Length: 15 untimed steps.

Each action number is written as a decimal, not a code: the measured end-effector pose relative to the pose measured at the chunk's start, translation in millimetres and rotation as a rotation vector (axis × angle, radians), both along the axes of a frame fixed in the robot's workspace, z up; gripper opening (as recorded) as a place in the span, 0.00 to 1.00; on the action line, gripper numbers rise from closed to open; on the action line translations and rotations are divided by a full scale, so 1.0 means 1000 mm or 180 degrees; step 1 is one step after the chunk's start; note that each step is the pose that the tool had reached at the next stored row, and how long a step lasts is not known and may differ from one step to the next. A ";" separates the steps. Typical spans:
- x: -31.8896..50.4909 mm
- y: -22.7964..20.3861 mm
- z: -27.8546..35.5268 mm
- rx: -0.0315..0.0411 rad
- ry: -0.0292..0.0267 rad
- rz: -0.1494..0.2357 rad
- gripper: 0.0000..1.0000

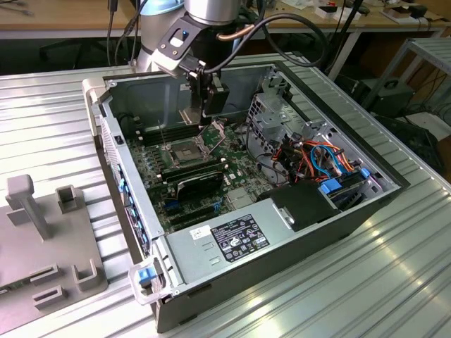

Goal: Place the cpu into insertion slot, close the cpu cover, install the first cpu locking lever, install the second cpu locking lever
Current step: 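Place the cpu into insertion slot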

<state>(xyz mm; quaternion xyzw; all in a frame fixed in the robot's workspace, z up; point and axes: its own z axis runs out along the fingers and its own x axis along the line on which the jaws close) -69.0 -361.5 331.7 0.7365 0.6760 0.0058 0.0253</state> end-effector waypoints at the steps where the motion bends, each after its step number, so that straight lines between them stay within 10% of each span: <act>1: 0.0002 0.0000 -0.0001 0.0000 0.0000 0.0000 0.53; 15: 0.0009 0.0030 -0.0075 -0.0001 0.0001 0.0207 0.53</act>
